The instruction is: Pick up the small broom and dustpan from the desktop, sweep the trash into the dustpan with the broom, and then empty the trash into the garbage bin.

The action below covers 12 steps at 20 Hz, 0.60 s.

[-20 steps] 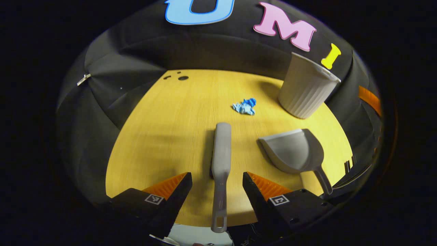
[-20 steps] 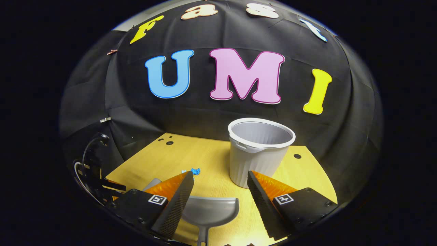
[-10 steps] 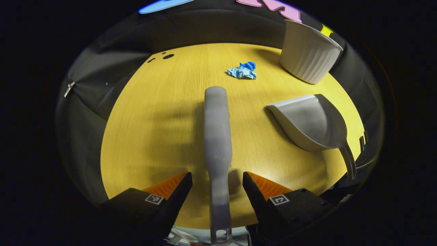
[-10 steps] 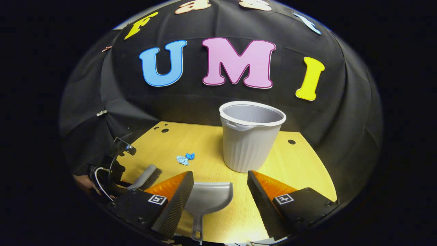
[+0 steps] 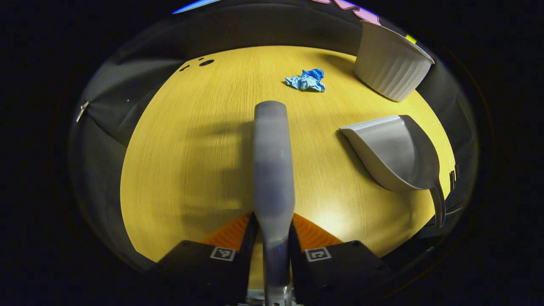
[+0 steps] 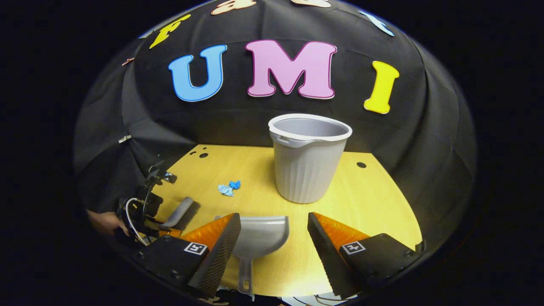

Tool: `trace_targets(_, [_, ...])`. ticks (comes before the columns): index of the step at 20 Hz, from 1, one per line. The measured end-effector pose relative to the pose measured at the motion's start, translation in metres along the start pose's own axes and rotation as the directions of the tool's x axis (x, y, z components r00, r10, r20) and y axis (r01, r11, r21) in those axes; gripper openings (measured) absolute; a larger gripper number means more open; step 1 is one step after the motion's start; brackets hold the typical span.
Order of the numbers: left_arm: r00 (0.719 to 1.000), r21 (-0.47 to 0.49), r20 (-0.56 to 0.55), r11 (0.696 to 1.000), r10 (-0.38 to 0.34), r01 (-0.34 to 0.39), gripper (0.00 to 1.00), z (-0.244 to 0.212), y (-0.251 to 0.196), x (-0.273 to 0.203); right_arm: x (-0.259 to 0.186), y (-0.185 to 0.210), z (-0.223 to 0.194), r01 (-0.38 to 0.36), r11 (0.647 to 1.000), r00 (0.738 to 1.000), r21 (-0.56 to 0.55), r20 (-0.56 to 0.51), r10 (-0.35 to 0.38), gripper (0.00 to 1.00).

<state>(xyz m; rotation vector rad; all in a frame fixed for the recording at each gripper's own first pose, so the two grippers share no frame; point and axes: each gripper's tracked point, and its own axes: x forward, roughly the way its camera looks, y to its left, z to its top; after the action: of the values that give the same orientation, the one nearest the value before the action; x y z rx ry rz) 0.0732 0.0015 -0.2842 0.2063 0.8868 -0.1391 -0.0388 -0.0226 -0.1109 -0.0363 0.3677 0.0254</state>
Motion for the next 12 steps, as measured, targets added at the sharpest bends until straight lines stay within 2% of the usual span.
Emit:
trace_targets(3, [1.000,0.004,0.017,1.000,-0.004,0.004,0.27,0.000,0.001,0.000,0.010,0.003,-0.019,-0.031,0.999,0.996,0.014,-0.088,0.032,0.98])
trace_targets(4, [0.999,0.000,0.037,1.000,-0.006,0.006,0.30,0.002,0.001,0.000,0.014,0.004,-0.026,-0.037,0.999,0.992,0.031,-0.122,0.040,0.98])
trace_targets(7, [0.997,-0.055,0.070,0.998,-0.029,0.033,0.27,0.002,-0.001,-0.001,0.019,0.008,-0.049,-0.045,0.996,0.975,0.074,-0.213,0.060,0.99])
trace_targets(10, [0.993,-0.070,0.115,0.997,-0.022,0.030,0.23,0.006,0.001,-0.009,0.023,0.009,-0.068,-0.037,0.996,0.956,0.078,-0.286,0.058,0.99])
trace_targets(12, [0.990,-0.080,0.141,0.996,-0.027,0.038,0.26,0.009,0.001,-0.022,0.027,0.014,-0.075,-0.051,0.996,0.946,0.074,-0.315,0.072,0.99])
